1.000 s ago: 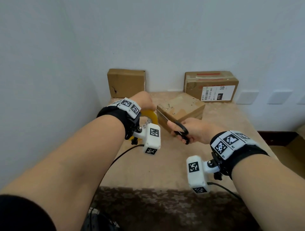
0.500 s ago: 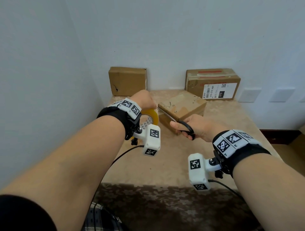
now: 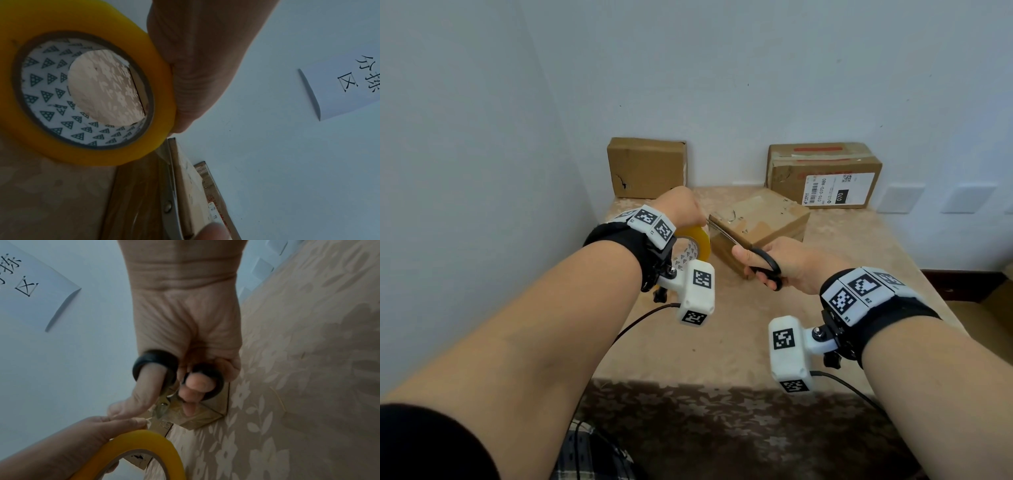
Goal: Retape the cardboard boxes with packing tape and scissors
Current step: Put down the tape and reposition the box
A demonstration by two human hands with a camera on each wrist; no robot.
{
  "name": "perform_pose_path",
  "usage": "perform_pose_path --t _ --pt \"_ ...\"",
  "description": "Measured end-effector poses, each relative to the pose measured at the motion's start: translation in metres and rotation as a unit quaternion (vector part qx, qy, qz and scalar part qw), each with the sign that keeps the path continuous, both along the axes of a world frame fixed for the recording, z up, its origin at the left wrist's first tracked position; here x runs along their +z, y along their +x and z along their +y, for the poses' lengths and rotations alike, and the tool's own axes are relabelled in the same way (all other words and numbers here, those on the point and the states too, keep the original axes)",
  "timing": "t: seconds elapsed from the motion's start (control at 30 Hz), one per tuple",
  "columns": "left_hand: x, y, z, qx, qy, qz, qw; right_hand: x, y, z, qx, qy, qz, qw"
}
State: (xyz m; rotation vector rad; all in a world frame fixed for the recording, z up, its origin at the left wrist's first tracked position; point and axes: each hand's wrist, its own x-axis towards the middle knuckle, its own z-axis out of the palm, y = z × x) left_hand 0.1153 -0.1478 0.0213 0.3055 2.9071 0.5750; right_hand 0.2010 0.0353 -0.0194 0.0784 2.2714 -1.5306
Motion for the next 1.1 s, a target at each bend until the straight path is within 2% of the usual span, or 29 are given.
perform_pose_path --t 0.2,0.3,0.4,0.6,0.77,0.9,1.0,1.1 --pt "-0.001 0.001 -0.003 0.007 0.021 0.001 1.0 -0.006 -0.003 0.01 -0.026 0.018 0.024 0.999" --pt "-0.001 0.004 -0.005 -0.002 0.036 0.003 0.999 -0.005 -0.008 0.015 -0.022 0.107 0.029 0.994" --pt "-0.001 0.009 -0.01 -0.013 0.066 0.018 0.998 0.004 -0.013 0.018 -0.002 0.235 0.031 0.972" --pt "0.002 0.025 -0.027 -0.017 0.122 0.027 0.992 0.01 -0.012 0.023 0.044 0.361 0.026 0.931" --pt "0.0 0.037 -0.029 -0.013 0.136 0.032 0.99 0.0 -0.009 0.022 0.097 0.407 0.01 0.908" --pt "0.0 0.045 -0.026 -0.019 0.111 0.06 0.992 0.004 0.012 0.012 0.067 0.485 0.085 0.868" --pt "-0.002 0.048 -0.027 -0.03 0.113 0.069 0.991 0.009 0.014 0.006 0.098 0.495 0.082 0.86" --pt "-0.004 0.049 -0.031 -0.04 0.135 0.07 0.988 0.018 0.007 -0.001 0.139 0.532 0.095 0.829"
